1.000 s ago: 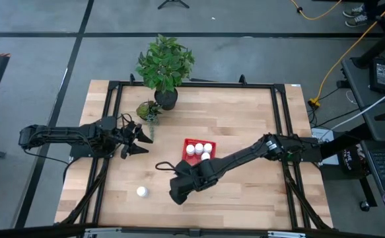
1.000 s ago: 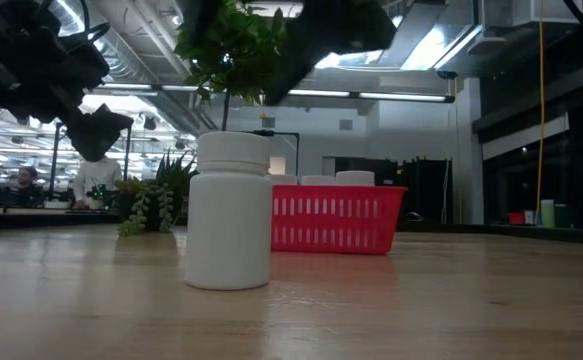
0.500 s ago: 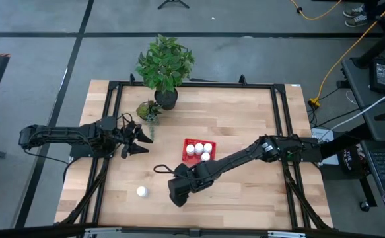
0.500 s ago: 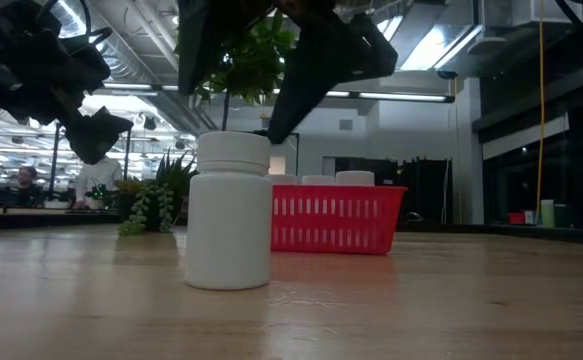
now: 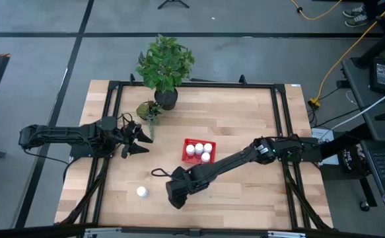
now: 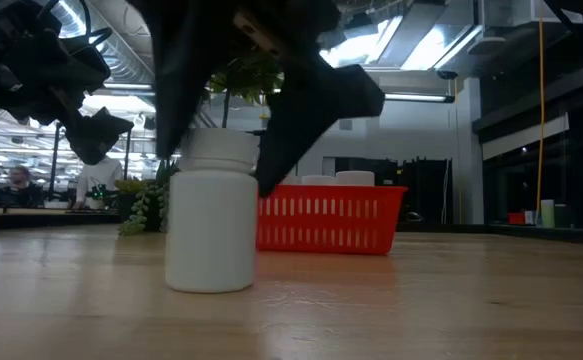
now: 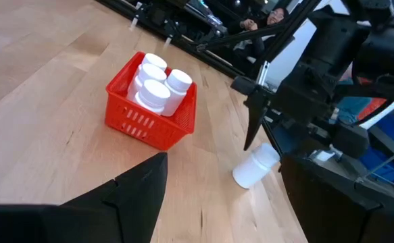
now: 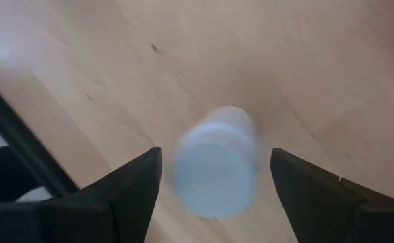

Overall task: Pick and place pill bottles into a basket
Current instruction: Put the white pill bottle into the red bin

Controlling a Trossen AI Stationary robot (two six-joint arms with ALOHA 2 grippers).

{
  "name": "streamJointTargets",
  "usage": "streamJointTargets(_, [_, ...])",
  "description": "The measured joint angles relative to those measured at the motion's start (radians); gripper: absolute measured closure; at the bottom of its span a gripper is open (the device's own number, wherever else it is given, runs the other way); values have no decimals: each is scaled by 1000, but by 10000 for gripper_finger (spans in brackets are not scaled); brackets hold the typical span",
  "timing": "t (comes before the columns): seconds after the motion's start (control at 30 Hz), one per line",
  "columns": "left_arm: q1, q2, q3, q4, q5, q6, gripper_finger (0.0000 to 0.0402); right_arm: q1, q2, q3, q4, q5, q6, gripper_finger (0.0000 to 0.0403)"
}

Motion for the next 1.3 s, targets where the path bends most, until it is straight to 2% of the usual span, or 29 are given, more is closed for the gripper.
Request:
streamJointTargets(0.43, [0, 0, 0, 1, 0, 0, 121, -16, 12, 0, 0, -9, -11, 130])
streamJointTargets(0.97, [0, 0, 0, 2, 0, -8, 121, -15, 12, 0, 1, -43, -11, 192])
streamJointTargets(1.2, [0, 0, 0, 2, 1, -8, 121, -15, 9, 2, 2, -42, -11, 243])
streamJointTargets(1.3, [0, 0, 0, 2, 1, -8, 121, -15, 8, 4, 2, -42, -12, 244])
